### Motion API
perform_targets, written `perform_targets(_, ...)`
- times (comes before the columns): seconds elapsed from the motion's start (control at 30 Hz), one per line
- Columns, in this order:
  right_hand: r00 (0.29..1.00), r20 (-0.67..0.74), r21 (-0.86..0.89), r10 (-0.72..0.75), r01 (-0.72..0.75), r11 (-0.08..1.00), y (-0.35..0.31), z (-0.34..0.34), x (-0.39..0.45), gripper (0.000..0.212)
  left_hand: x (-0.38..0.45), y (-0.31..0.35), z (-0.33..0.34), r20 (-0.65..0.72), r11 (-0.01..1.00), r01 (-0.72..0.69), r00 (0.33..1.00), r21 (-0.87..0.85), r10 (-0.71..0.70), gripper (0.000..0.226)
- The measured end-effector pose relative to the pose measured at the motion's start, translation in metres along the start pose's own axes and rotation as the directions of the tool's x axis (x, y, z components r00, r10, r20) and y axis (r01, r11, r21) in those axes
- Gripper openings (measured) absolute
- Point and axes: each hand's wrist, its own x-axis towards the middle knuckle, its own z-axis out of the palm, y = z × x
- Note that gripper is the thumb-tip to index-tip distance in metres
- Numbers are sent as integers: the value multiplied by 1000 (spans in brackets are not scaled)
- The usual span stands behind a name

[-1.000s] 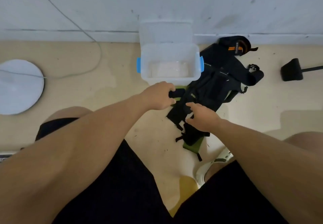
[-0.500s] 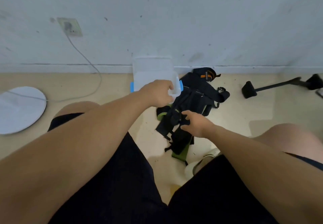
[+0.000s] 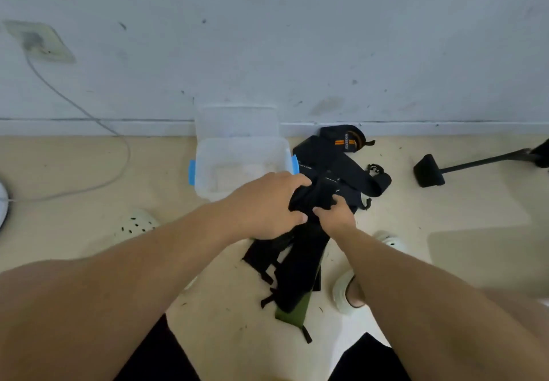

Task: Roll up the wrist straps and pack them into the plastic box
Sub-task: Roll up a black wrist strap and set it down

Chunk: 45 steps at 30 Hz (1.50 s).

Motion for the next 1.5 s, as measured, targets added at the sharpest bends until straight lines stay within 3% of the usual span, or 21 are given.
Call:
perform_targets(0.13,963,-132,261,234,-194,946,4,10,70,94,17,-2,0,63,995,17,998,98,-23,63)
perform_targets(0.23,936,-105,336,337,-285,898,15,25,104,105,27,-4,-3,140,984,40,988,176,-65,60)
perform_targets(0.4,912,-136,449,387,-291,845,22,45,107,92,34,11,-12,117,985,46,991,165,-65,52)
perform_targets(0.53,939,-210,386,273,-177,905,13,48,77,59,33,18,-14,140,990,53,988,133,-71,55)
perform_targets(0.73,965,-256,210,-61,117,971,-13,16,25,63,20,7,-26,105,990,107,988,92,-117,64)
perform_targets(0.9,886,-147,84,-440,454,887,-77,-49,-36,23,4,-14,-41,10,977,211,977,-36,-211,58)
perform_targets(0.97,842,-116,93,-528,538,838,-97,-71,-70,17,-6,-15,-45,-46,956,217,972,-199,-230,65)
perform_targets(1.03,800,-92,130,-593,600,789,-111,-86,-107,16,-15,-14,-46,-56,847,189,967,-497,-248,76)
perform_targets(1.13,740,-11,166,-673,665,728,-111,-97,-157,13,-27,-11,-41,19,496,121,979,-860,-205,76)
perform_targets(1.2,700,103,120,-706,696,708,-107,-97,-181,19,-31,-6,-34,3,320,64,982,-945,-187,59)
perform_targets(1.23,685,163,85,-710,707,702,-105,-96,-190,26,-31,-3,-31,-40,309,29,976,-951,-214,46)
perform_targets(1.3,695,262,-130,-669,713,689,-104,-96,-197,44,-27,-2,-26,-157,353,-41,938,-935,-308,18)
perform_targets(1.37,742,342,-378,-577,671,638,-108,-102,-198,58,-23,-5,-25,-238,381,-91,903,-920,-358,5)
perform_targets(1.43,769,404,-393,-495,634,666,-111,-109,-191,72,-22,-8,-25,-295,431,-131,893,-893,-341,9)
perform_targets(1.5,804,407,-287,-433,562,775,-115,-113,-178,80,-23,-9,-29,-336,478,-160,889,-864,-310,10)
